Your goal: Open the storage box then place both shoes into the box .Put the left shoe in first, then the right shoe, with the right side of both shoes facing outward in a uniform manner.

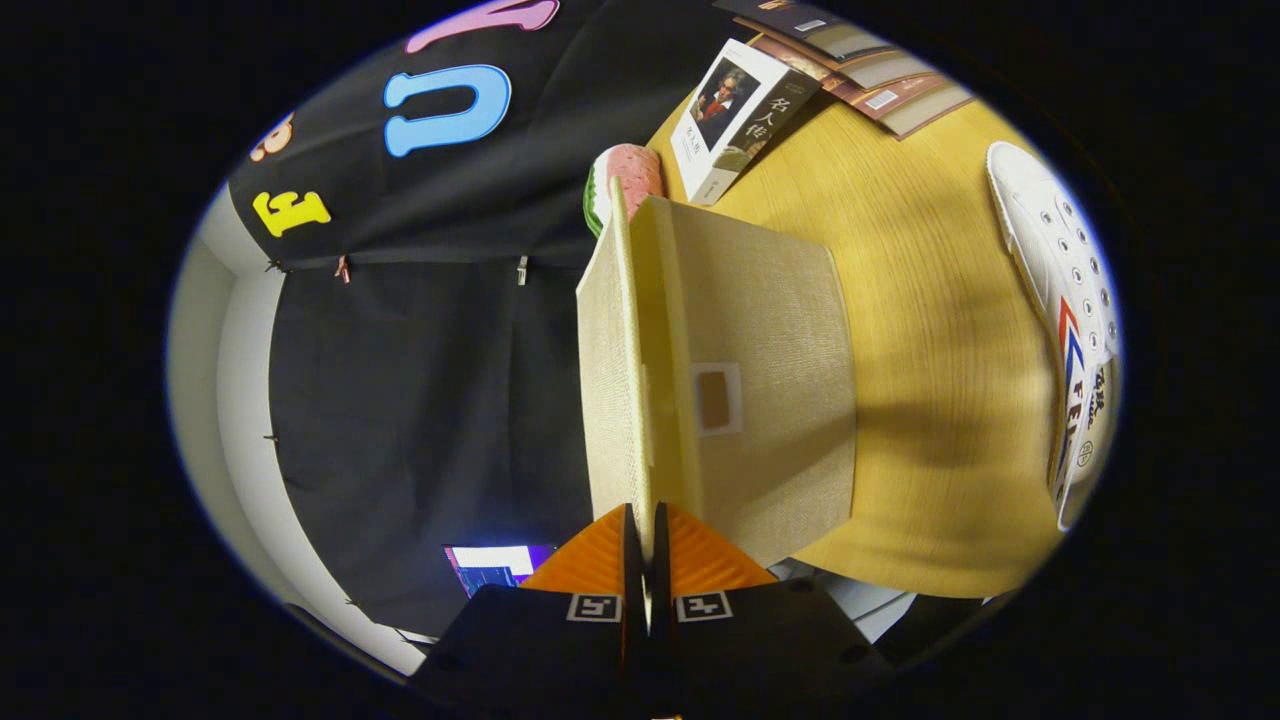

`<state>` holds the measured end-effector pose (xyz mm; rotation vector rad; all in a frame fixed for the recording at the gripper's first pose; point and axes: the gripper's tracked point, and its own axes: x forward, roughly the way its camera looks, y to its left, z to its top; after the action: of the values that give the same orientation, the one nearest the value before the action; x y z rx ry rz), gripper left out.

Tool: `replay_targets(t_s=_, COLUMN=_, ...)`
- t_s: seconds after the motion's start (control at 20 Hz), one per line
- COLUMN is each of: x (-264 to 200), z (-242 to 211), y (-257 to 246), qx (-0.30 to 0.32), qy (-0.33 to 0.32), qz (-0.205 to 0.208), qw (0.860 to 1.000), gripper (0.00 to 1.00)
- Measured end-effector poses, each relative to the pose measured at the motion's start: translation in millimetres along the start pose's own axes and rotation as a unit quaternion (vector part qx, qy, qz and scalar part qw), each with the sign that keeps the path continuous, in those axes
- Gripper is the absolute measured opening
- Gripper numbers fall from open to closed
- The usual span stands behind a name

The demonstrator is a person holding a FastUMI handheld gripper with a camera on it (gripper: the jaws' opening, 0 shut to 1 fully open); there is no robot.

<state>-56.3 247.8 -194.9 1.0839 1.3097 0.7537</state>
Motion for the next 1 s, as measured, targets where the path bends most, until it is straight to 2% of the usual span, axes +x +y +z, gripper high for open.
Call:
replay_targets(t_s=0.25, x=-4.2, z=-3.0, y=57.0, qx=-0.032, qy=-0.018, qz=0.015, qw=0.999, gripper=0.05)
replay_targets(t_s=0.45, x=12.9, z=-10.3, y=120.1, qx=-0.086, qy=-0.037, qz=0.031, qw=0.995, gripper=0.05)
replay_targets(t_s=0.65, x=49.6, z=-24.4, y=173.7, qx=-0.127, qy=-0.031, qz=0.058, qw=0.99, gripper=0.05)
replay_targets(t_s=0.8, x=86.7, z=-35.6, y=202.3, qx=-0.135, qy=-0.025, qz=0.07, qw=0.988, gripper=0.05)
replay_targets(t_s=1.0, x=143.1, z=-49.2, y=221.0, qx=-0.136, qy=-0.016, qz=0.068, qw=0.988, gripper=0.05)
